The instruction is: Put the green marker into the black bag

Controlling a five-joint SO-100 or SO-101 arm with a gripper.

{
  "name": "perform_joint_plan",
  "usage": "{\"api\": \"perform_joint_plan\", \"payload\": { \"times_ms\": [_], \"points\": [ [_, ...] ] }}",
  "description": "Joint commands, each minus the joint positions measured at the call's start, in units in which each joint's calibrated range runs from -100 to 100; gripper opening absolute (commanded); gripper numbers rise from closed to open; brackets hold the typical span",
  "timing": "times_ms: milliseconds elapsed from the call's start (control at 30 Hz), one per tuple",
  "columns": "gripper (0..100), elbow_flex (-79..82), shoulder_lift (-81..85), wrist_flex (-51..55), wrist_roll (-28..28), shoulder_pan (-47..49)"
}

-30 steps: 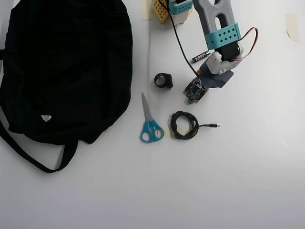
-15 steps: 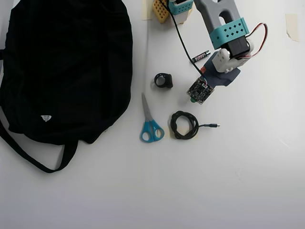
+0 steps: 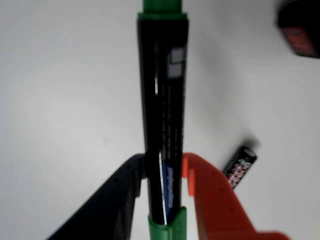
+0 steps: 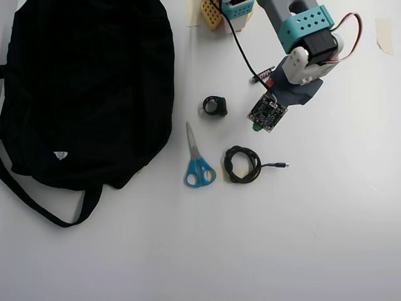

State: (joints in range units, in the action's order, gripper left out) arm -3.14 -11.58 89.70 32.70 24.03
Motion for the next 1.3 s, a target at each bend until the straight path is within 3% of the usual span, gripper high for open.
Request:
{"api": "perform_joint_plan", "payload": {
  "times_ms": [0, 567, 867, 1267],
  "points": [
    [2, -1.98, 6.1, 2.12, -1.5, -2.04],
    [2, -1.8, 15.73, 6.6, -13.66, -9.82],
    [2, -1.71, 15.98, 9.44, -23.0, -11.09],
    [2, -2.7, 19.96, 9.36, -27.24, -24.55]
  ]
}}
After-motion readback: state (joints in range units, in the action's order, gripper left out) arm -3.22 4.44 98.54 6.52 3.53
